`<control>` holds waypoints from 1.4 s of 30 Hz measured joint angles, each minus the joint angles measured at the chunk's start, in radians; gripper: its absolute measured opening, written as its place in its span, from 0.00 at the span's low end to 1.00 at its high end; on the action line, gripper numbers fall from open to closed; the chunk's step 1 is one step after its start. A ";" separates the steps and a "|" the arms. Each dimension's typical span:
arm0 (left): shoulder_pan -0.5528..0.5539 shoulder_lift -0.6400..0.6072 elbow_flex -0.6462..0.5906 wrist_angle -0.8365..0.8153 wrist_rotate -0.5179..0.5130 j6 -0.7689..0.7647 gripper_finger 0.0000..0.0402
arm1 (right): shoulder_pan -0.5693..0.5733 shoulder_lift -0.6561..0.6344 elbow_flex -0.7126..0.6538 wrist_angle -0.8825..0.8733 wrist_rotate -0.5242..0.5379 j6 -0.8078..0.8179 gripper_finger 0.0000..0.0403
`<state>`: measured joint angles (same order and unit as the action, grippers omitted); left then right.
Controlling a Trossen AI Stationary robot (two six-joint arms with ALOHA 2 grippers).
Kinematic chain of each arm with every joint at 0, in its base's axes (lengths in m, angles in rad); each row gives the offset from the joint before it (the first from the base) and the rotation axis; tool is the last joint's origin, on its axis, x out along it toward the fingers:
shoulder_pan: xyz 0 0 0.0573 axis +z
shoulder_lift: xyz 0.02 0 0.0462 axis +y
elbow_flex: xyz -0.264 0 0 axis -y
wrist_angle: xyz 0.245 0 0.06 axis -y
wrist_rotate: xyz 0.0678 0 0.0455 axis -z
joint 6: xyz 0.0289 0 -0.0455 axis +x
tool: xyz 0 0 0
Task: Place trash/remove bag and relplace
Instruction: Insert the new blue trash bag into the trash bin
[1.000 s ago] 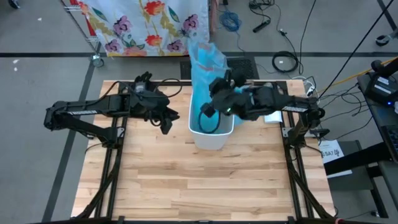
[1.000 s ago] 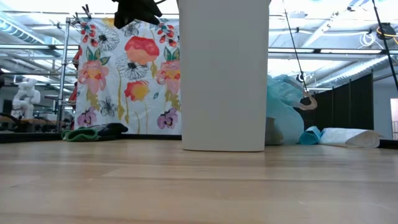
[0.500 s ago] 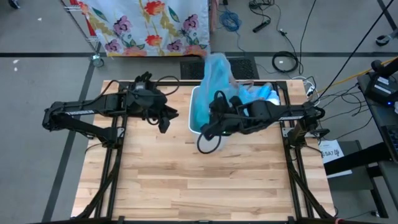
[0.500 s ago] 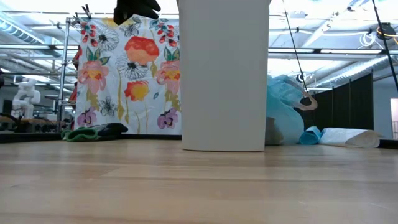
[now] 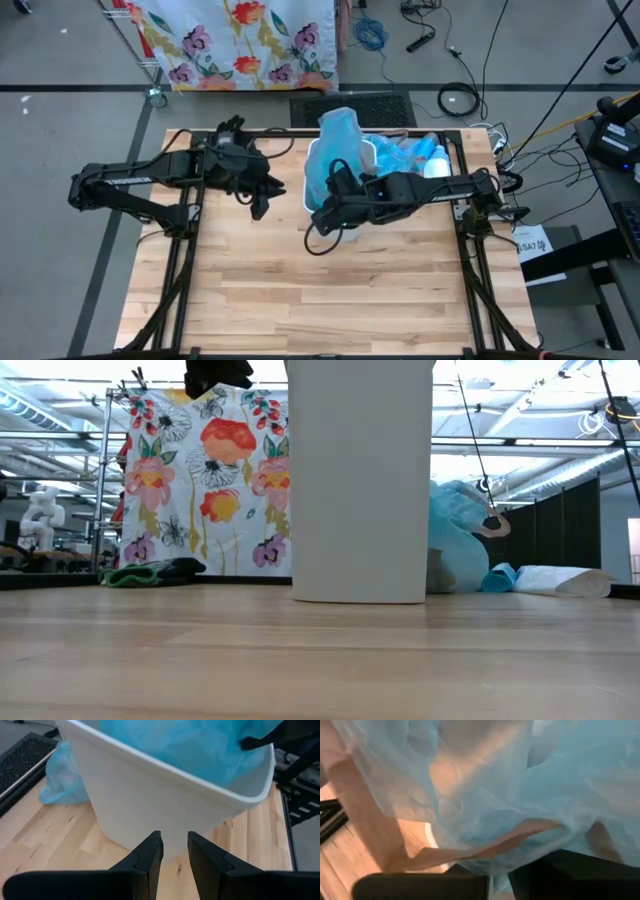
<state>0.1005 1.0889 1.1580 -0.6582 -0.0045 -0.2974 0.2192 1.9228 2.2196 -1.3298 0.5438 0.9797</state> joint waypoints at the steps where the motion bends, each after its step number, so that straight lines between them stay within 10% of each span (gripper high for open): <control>1: 0.000 0.000 0.000 -0.008 0.000 0.000 0.24 | 0.004 0.000 0.000 0.000 0.000 0.011 0.10; 17: 0.000 0.000 0.000 -0.031 0.024 0.016 0.24 | 0.075 -0.025 0.000 0.026 -0.112 0.095 0.42; 42: 0.000 0.000 0.000 0.019 0.065 -0.034 0.24 | 0.204 -0.231 0.000 -0.003 -0.093 0.195 0.44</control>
<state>0.1005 1.0893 1.1580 -0.6391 0.0606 -0.3310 0.4234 1.6922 2.2200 -1.3325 0.4510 1.1746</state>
